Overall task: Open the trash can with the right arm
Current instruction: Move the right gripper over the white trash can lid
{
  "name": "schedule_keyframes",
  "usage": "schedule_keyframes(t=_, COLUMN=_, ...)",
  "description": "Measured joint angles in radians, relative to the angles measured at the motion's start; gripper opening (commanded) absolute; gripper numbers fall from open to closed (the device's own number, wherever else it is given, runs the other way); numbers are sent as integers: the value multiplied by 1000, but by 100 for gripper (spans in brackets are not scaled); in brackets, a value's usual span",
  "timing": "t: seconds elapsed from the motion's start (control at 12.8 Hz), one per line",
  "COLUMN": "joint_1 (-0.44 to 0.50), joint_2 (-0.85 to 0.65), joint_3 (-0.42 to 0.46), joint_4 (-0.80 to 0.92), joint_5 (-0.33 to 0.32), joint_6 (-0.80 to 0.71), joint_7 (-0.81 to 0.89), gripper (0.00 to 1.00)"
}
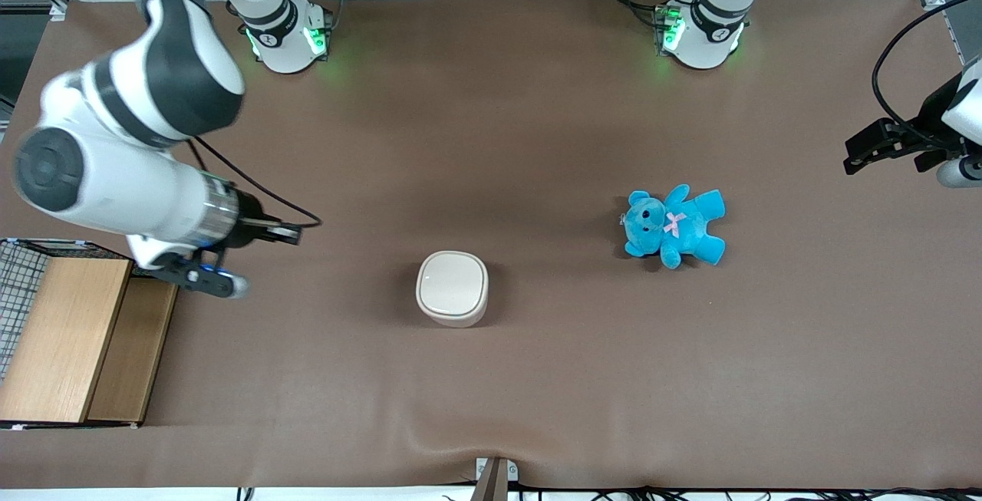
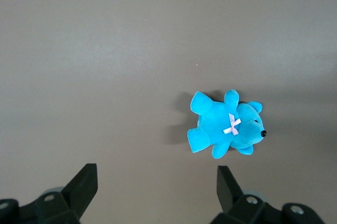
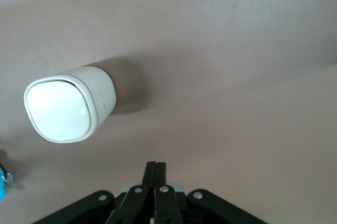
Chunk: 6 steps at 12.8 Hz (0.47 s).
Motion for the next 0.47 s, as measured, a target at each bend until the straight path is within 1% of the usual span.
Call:
schedule_keyframes(t=0.23, joint_1=54, joint_2=73, joint_3=0, joint_4=33, joint_5=-1, joint_6=17, joint_7=52, gripper=0)
schedule_keyframes(t=0.47, joint_1=98, joint_2=133, joint_3=0, joint_4=40, joint_5=-4, joint_6=86, joint_7=102, gripper=0)
